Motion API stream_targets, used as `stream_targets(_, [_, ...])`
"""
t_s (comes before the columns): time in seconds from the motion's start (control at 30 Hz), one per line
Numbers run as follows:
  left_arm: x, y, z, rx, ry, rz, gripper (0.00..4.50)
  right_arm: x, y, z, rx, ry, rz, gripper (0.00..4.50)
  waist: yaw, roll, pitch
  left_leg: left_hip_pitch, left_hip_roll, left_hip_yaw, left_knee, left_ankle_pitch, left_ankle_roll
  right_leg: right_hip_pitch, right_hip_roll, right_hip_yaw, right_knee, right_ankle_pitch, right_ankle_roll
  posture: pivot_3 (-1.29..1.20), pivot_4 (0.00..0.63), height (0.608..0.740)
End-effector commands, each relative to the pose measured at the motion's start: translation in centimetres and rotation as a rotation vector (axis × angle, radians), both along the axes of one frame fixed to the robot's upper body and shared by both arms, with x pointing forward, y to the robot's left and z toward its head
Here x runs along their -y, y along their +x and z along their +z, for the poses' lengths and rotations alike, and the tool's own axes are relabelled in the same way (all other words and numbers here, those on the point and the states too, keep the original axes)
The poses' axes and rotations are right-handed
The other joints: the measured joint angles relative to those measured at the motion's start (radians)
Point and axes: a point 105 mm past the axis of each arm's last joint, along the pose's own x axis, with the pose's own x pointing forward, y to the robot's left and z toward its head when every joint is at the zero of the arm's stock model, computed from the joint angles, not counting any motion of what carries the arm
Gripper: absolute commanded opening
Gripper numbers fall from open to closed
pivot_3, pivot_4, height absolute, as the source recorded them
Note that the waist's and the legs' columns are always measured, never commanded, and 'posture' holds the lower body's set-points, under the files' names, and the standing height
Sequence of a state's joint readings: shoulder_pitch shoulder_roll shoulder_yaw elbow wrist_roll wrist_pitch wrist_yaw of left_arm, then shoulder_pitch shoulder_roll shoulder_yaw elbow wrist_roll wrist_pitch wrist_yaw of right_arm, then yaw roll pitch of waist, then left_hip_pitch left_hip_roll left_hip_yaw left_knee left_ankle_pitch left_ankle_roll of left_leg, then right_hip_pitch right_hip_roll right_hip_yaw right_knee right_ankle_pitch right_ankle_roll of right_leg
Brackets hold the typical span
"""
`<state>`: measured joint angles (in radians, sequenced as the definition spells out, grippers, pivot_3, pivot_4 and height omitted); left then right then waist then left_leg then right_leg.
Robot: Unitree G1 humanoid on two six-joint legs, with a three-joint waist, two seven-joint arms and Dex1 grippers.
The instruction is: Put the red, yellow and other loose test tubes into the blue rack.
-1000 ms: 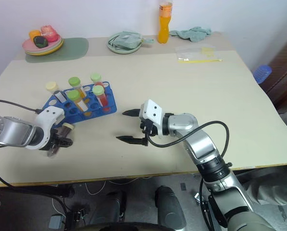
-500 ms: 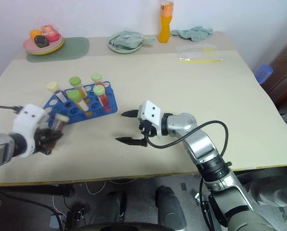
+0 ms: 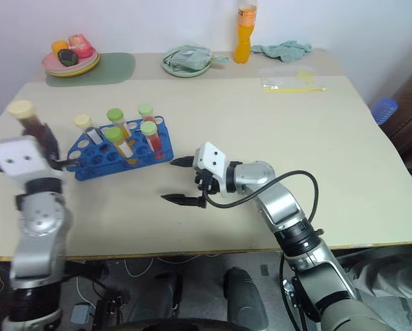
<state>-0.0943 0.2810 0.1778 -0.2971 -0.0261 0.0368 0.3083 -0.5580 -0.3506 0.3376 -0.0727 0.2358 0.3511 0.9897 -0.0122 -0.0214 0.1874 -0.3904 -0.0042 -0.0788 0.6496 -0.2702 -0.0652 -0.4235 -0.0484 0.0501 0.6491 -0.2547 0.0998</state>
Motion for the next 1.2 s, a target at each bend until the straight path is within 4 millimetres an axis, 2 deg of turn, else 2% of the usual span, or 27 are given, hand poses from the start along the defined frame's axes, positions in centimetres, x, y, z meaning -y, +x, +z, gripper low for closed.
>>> stream_targets(0.03, [0.9,0.5,1.1,0.087,0.027,-0.042,0.78,-0.3,0.0,1.3,0.057,0.028,0.008,4.5,-0.001,0.0,0.0,0.0,0.0,0.0,0.0,0.0,0.0,0.0,0.0,0.0,0.0,0.0,0.0,0.0,0.15,0.74])
stream_targets(0.17, [1.5,2.0,-1.0,0.003,0.001,-0.081,0.78,0.0,0.1,1.3,0.062,0.031,-0.01,4.5,-0.002,0.0,0.0,0.0,0.0,0.0,0.0,0.0,0.0,0.0,0.0,0.0,0.0,0.0,0.0,0.0,0.15,0.74])
stream_targets(0.4, [2.4,3.3,-2.9,-0.088,-0.012,-0.125,0.78,0.3,0.1,1.3,0.061,0.035,-0.033,4.5,-0.002,0.0,0.0,0.0,0.0,0.0,0.0,0.0,0.0,0.0,0.0,0.0,0.0,0.0,0.0,0.0,0.15,0.74])
stream_targets(0.73, [2.9,3.2,-4.3,-0.119,-0.112,-0.147,0.78,0.2,0.2,1.2,0.062,0.036,-0.033,4.5,-0.002,0.0,0.0,0.0,0.0,0.0,0.0,0.0,0.0,0.0,0.0,0.0,0.001,0.0,0.0,0.0,0.15,0.74])
stream_targets(1.2, [1.8,2.5,-4.5,-0.142,-0.008,-0.059,0.78,0.1,0.1,1.0,0.057,0.032,-0.025,4.5,-0.005,0.001,0.0,0.001,0.0,0.0,0.0,0.0,0.0,0.0,0.001,0.0,0.001,0.0,0.0,0.0,0.15,0.74])
